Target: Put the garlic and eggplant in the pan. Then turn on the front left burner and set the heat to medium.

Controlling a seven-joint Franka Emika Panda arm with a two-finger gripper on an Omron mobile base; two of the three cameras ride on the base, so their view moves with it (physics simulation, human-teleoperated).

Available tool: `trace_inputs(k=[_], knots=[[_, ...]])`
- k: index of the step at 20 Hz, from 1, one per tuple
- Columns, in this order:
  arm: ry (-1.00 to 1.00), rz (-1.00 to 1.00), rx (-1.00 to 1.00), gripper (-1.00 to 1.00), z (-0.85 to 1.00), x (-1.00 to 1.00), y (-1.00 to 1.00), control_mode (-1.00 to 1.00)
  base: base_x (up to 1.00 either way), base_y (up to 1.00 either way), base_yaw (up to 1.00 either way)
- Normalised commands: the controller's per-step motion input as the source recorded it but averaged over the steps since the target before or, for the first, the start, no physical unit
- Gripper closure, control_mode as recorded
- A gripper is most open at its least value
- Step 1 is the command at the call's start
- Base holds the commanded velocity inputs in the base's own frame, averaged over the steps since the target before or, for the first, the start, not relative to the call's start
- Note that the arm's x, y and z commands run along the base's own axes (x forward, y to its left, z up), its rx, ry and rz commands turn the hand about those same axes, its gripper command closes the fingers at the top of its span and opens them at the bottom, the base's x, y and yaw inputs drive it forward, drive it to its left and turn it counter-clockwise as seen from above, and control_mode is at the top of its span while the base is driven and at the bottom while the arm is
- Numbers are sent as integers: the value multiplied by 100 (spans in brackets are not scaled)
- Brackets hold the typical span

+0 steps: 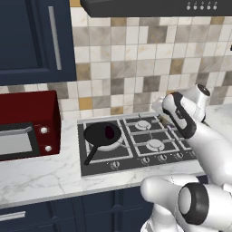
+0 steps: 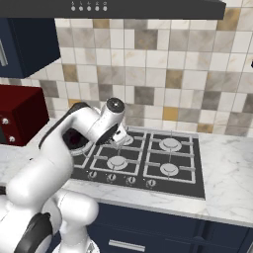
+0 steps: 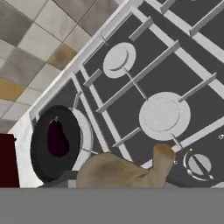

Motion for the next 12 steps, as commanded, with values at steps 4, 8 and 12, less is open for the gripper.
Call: trace_inputs(k=[4,8,12], knots=[[10,38,-14,100,39,22,74,-100,0,0,0],[9,20,-22,100,5,10,58,-100,0,0,0],[0,15,-24,100,-19,0,32,-100,0,0,0]])
